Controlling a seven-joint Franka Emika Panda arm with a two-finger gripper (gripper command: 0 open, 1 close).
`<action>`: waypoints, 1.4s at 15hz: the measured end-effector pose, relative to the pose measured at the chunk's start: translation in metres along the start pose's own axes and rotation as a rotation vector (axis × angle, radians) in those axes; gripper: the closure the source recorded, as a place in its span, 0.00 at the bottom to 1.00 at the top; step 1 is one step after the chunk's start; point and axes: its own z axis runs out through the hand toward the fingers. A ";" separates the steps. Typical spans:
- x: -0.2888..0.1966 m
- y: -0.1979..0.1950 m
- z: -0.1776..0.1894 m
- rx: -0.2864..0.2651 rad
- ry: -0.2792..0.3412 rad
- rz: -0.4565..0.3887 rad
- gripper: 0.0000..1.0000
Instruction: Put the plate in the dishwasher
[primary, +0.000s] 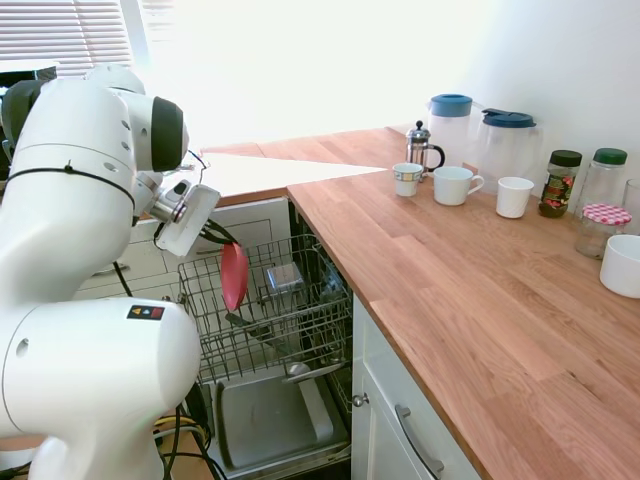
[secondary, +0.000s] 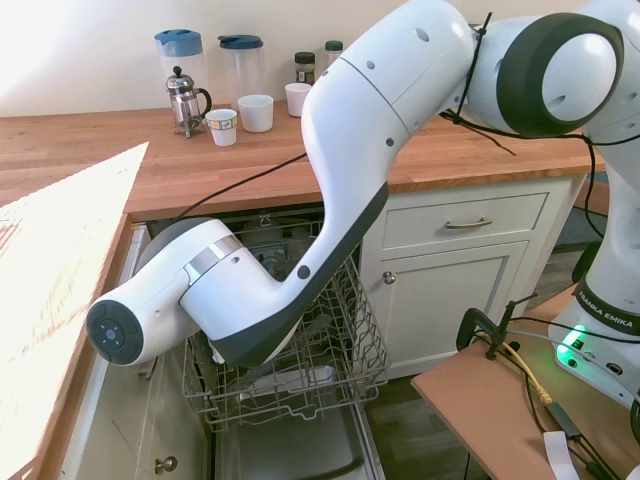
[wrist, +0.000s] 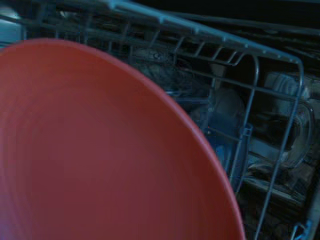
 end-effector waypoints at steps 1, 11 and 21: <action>0.000 -0.002 0.000 0.011 -0.020 -0.009 1.00; 0.007 -0.013 0.018 0.126 -0.245 -0.143 0.00; 0.017 -0.009 0.037 0.164 -0.333 -0.165 0.00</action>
